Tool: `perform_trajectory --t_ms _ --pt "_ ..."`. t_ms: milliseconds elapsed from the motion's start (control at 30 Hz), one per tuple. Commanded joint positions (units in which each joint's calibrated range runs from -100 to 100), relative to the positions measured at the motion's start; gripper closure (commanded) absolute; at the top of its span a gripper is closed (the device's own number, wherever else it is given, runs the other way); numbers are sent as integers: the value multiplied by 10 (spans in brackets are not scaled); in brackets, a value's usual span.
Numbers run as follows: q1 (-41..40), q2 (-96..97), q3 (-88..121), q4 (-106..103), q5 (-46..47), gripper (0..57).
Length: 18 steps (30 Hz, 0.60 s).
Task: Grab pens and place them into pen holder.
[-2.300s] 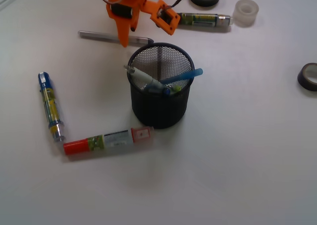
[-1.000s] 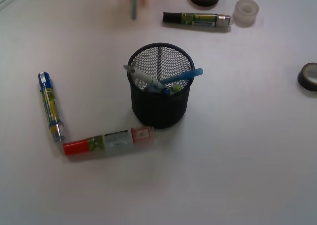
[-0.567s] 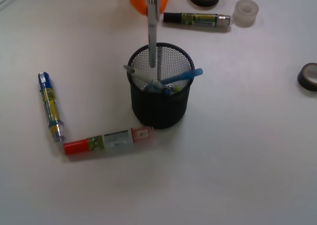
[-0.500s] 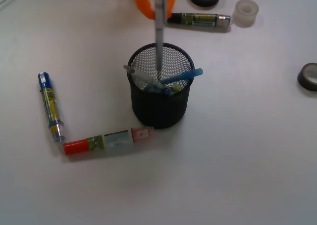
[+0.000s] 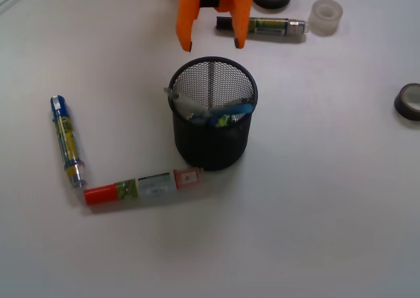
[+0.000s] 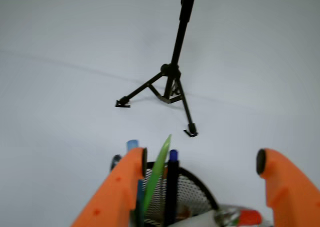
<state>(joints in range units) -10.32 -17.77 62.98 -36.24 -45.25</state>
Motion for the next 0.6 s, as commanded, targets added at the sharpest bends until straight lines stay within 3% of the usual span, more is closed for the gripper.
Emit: perform_trajectory --t_ms 0,67,300,567 --pt "12 -58 -80 84 88 313" --pt "12 -100 -108 166 142 335" --pt "23 -269 -89 411 292 575" --pt "56 -510 69 685 396 568"
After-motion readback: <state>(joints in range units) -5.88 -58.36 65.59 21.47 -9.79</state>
